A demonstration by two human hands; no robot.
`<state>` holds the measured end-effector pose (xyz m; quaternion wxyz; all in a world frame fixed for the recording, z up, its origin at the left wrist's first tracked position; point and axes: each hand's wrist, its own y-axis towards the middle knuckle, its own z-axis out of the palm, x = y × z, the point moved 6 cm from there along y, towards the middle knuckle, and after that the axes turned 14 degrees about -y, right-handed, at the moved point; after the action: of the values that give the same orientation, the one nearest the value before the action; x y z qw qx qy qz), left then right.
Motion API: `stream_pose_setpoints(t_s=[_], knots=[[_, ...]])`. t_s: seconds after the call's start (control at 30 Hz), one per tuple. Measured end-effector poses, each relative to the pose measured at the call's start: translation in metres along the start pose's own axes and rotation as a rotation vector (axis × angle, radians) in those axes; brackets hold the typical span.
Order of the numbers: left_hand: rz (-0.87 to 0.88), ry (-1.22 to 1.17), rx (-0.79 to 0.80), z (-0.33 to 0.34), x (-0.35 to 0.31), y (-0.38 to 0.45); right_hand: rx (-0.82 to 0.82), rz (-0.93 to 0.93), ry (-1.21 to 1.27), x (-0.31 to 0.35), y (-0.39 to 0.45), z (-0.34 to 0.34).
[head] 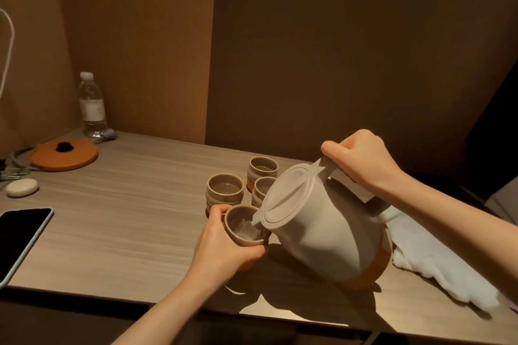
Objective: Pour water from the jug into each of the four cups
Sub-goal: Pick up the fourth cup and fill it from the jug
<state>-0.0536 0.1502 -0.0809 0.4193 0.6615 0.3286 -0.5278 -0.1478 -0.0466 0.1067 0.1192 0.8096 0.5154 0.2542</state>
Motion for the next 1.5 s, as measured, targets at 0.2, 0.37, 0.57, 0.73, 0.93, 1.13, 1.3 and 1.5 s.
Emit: stream_pose_setpoints(t_s=[0.2,0.37,0.57,0.73,0.93,1.13,1.3,1.5], knots=[[0.035,-0.022,0.011,0.0,-0.017,0.007,-0.06,0.139,0.225,-0.026,-0.013,-0.011],[0.059,-0.045,0.004,0.002,-0.036,0.017,-0.143,0.23,0.388,-0.044,-0.024,-0.021],[0.058,-0.084,-0.012,0.006,-0.053,0.03,-0.175,0.386,0.638,-0.069,-0.031,-0.018],[0.039,-0.109,0.007,0.012,-0.065,0.042,-0.23,0.522,0.741,-0.086,-0.035,-0.014],[0.013,-0.13,-0.007,0.021,-0.073,0.072,-0.291,0.577,0.795,-0.107,-0.033,-0.014],[0.004,-0.028,-0.029,0.025,-0.072,0.127,-0.327,0.61,0.815,-0.125,-0.023,-0.009],[-0.031,0.079,-0.053,0.022,-0.061,0.173,-0.34,0.623,0.806,-0.138,-0.014,0.001],[-0.106,0.101,-0.089,0.01,-0.028,0.212,-0.342,0.611,0.788,-0.147,-0.003,0.018]])
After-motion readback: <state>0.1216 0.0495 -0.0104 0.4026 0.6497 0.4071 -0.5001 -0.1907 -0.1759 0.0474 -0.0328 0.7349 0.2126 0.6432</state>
